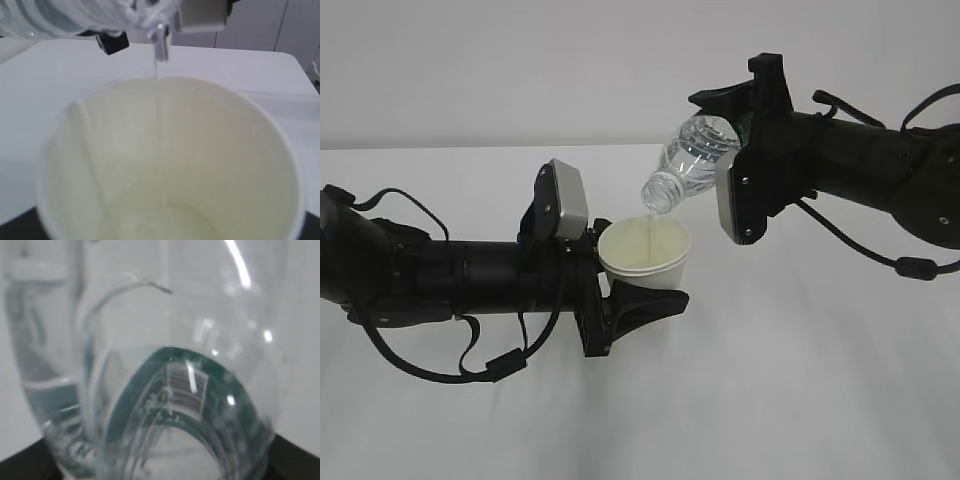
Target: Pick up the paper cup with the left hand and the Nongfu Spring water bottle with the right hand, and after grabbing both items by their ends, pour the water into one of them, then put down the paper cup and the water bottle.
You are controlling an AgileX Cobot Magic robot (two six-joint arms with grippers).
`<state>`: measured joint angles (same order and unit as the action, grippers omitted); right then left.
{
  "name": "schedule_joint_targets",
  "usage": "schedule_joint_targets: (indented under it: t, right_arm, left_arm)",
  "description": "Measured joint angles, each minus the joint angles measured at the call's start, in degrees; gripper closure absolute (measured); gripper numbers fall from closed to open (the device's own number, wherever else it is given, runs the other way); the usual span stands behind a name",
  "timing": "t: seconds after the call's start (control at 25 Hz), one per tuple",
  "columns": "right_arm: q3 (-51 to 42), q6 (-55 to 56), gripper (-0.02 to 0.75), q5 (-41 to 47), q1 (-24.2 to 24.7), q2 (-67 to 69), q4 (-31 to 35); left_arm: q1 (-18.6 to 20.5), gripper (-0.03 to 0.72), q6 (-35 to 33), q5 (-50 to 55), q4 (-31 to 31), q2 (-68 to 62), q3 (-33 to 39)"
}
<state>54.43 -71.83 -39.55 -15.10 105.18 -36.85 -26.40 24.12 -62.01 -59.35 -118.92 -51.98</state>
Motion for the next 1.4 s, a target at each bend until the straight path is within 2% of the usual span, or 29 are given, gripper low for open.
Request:
schedule_joint_targets:
  t: [1.4]
  right_arm:
    - [0.0,-0.5,0.253,-0.1,0.0,0.0,-0.1]
  left_arm:
    - [0.0,0.199,0.0,0.2,0.0,0.0,0.0]
